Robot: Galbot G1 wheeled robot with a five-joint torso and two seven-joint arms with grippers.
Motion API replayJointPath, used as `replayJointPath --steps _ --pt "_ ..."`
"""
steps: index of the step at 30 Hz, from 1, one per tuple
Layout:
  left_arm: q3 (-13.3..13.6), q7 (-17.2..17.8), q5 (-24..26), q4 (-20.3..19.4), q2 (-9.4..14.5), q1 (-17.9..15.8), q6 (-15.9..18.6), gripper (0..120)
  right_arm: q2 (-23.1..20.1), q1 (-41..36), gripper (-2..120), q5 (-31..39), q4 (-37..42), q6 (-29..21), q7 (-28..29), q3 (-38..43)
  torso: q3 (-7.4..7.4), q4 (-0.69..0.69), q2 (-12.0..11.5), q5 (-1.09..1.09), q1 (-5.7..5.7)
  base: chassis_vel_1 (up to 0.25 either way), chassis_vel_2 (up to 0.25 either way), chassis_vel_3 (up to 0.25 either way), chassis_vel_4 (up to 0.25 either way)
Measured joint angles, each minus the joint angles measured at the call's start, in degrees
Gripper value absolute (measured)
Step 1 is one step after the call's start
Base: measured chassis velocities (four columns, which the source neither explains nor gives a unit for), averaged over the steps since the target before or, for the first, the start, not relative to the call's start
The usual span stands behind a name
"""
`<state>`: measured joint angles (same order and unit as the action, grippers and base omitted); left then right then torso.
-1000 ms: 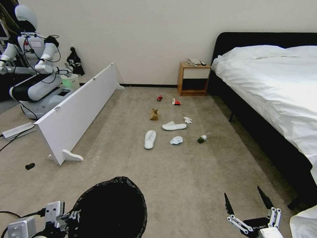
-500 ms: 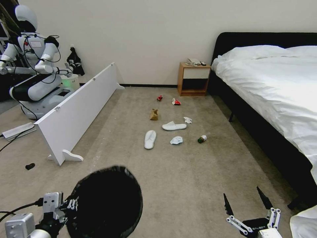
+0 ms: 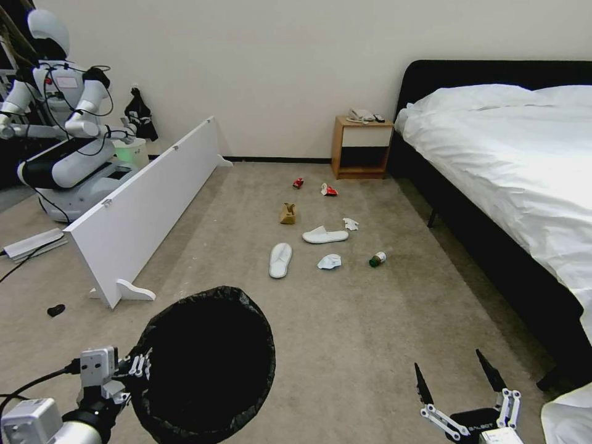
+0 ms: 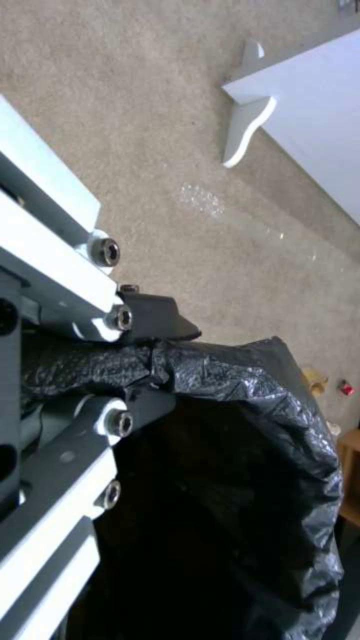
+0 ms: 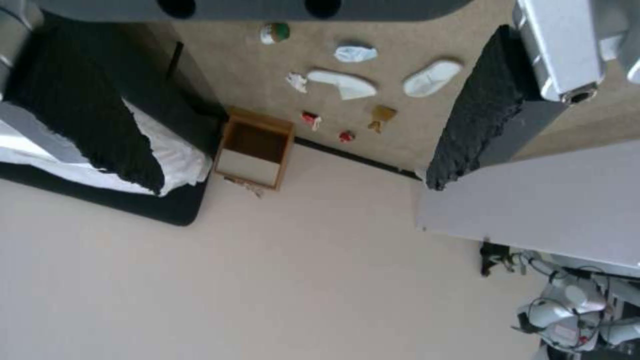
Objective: Pick up the trash bin, then pick up the garbage from the floor and place it into the trash bin.
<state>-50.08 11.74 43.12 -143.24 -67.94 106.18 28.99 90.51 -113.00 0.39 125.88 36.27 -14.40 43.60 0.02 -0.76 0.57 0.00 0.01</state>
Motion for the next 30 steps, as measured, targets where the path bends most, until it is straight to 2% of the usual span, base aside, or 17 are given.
replayJointPath --steps 19,30 --pt "0.7 0.7 -0.2 0.0 -0.6 0.6 1.1 4 0.6 0.3 100 0.7 -0.5 0.0 -1.0 0.0 -0.01 0.01 0.0 0.00 0.00 0.000 0.000 0.000 0.000" --pt "0.8 0.8 -0.5 0.0 -0.8 0.6 1.1 4 0.6 0.3 100 1.1 -0.5 0.0 -1.5 0.1 0.00 0.00 0.0 0.00 0.00 -0.068 0.059 0.050 -0.054"
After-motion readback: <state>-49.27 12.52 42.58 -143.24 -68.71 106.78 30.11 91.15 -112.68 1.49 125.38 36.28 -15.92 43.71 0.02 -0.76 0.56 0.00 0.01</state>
